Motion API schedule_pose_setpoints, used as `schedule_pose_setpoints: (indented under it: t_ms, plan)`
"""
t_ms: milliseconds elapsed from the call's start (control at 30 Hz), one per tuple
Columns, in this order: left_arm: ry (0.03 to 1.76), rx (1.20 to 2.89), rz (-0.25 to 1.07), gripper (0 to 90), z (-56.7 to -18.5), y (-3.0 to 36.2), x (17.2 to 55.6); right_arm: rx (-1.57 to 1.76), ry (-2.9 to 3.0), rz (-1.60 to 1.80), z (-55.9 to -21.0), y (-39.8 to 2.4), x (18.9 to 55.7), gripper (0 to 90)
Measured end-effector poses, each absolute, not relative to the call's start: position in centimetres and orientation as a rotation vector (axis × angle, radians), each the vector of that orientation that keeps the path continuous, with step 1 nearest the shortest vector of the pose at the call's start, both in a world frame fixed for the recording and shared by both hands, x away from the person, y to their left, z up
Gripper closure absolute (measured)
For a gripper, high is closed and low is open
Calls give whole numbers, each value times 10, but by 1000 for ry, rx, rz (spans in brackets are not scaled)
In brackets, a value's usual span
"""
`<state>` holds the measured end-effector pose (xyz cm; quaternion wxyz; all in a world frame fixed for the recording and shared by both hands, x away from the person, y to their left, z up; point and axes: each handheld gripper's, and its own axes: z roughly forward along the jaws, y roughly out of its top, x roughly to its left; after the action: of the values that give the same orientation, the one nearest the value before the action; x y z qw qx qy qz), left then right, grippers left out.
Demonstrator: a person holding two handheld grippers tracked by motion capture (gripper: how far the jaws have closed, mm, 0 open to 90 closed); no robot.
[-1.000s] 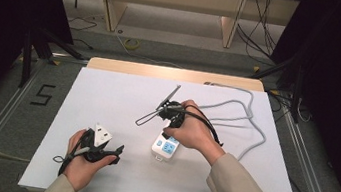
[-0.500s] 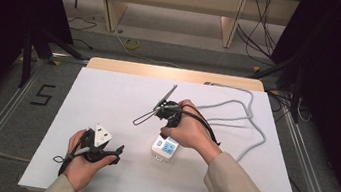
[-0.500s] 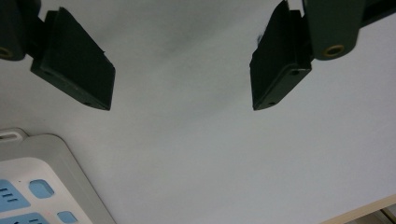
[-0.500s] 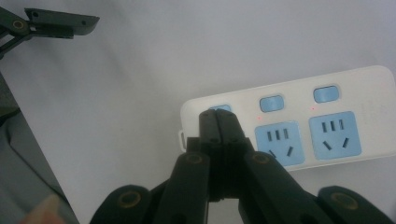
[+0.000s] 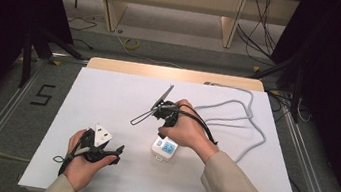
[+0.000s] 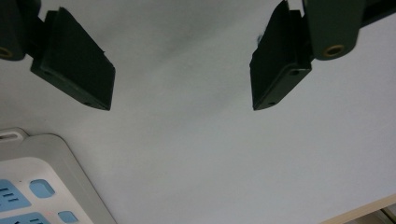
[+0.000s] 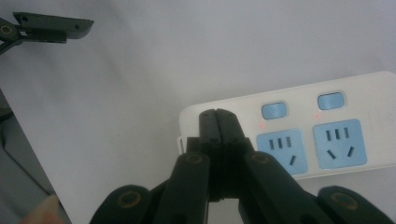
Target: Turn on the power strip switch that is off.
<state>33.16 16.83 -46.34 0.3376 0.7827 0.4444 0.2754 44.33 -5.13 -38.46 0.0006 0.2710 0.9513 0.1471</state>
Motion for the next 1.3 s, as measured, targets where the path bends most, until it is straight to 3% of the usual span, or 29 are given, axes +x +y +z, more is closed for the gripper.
schedule_pose_setpoints:
  t_ms: [1300]
  plan:
    - [1152, 2043, 716, 220, -464, 167, 332, 871, 2998, 391, -417, -38, 453, 900]
